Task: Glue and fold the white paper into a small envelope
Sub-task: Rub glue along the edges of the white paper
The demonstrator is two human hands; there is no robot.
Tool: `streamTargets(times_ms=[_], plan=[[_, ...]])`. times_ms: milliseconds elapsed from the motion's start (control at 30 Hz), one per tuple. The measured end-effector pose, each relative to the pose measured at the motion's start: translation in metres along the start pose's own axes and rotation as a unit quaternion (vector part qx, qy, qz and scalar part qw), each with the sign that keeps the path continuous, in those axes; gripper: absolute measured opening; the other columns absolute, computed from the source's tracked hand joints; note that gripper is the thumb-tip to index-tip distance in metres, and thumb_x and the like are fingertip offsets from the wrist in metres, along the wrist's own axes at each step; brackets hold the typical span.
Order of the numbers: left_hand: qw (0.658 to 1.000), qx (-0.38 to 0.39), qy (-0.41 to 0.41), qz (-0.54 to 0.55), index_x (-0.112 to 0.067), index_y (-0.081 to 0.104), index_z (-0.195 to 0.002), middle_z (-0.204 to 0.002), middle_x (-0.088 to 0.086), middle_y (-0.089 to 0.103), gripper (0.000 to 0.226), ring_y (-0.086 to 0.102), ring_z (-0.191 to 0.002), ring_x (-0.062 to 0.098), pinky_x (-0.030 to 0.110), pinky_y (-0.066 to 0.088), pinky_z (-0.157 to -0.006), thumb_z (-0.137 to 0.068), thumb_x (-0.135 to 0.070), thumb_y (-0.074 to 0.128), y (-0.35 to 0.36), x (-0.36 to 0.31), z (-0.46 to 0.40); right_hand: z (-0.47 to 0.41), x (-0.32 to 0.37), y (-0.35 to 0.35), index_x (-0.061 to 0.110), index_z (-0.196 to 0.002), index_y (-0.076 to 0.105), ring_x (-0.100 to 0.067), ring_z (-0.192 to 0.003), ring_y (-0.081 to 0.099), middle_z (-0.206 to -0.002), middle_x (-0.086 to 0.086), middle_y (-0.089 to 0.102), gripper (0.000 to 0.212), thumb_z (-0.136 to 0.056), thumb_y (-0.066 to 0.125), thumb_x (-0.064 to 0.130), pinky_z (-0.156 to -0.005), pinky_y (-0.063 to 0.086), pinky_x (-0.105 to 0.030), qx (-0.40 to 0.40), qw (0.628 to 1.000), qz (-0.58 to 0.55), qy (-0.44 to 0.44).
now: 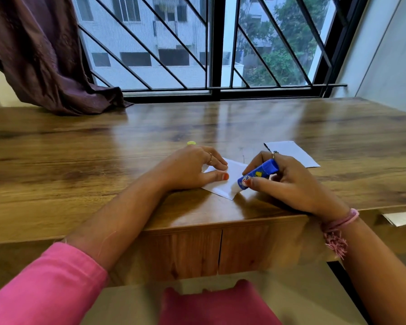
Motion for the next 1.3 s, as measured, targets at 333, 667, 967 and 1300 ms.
streamTargets(times_ms=[333,667,967,1300], plan=[[1.000,0.002,-0.002,0.002,-0.024,0.073,-0.104,-0.115,-0.015,0.065,0.027,0.055,-0.102,0.001,0.039,0.035,-0.105,-0.086,-0.041,0.064,0.000,0.000,0.000,-0.001,0.001,0.000,0.022,-0.084,0.066,-0.006,-0.055,0.052,-0.070,-0.001,0.064,0.011,-0.077,0.068,0.030,-0.052,0.038,-0.014,0.001,1.000,-0.001,-0.004],[1.000,0.006,-0.002,0.000,-0.024,0.073,-0.105,-0.115,-0.014,0.065,0.027,0.057,-0.104,0.003,0.032,0.038,-0.100,-0.086,-0.041,0.064,-0.001,0.000,-0.001,0.000,0.001,0.001,0.022,-0.086,0.065,-0.002,-0.049,0.049,-0.067,0.006,0.062,0.010,-0.079,0.069,0.027,-0.049,0.033,-0.008,0.018,1.000,0.002,-0.010],[1.000,-0.003,-0.009,0.017,-0.023,0.075,-0.101,-0.114,-0.016,0.066,0.024,0.058,-0.101,0.001,0.047,0.032,-0.107,-0.086,-0.039,0.065,0.001,0.000,0.001,-0.001,0.001,-0.007,0.015,-0.090,0.066,-0.006,-0.047,0.043,-0.062,0.003,0.058,0.016,-0.075,0.059,0.015,-0.042,0.035,-0.017,-0.096,0.964,-0.234,0.080],[1.000,-0.002,-0.004,0.017,-0.025,0.074,-0.101,-0.113,-0.017,0.066,0.024,0.048,-0.086,-0.015,0.028,0.033,-0.091,-0.086,-0.040,0.065,0.002,0.005,0.000,-0.005,-0.002,-0.002,0.010,-0.085,0.072,-0.011,-0.050,0.053,-0.063,-0.007,0.060,0.013,-0.074,0.071,0.015,-0.052,0.046,-0.024,-0.095,0.962,-0.207,0.153]])
Point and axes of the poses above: each hand's wrist, its own z-axis away from the middle knuckle, its own y-axis out of the palm, x = y × z, the point moved 1 cm from there along -z, towards the middle knuckle
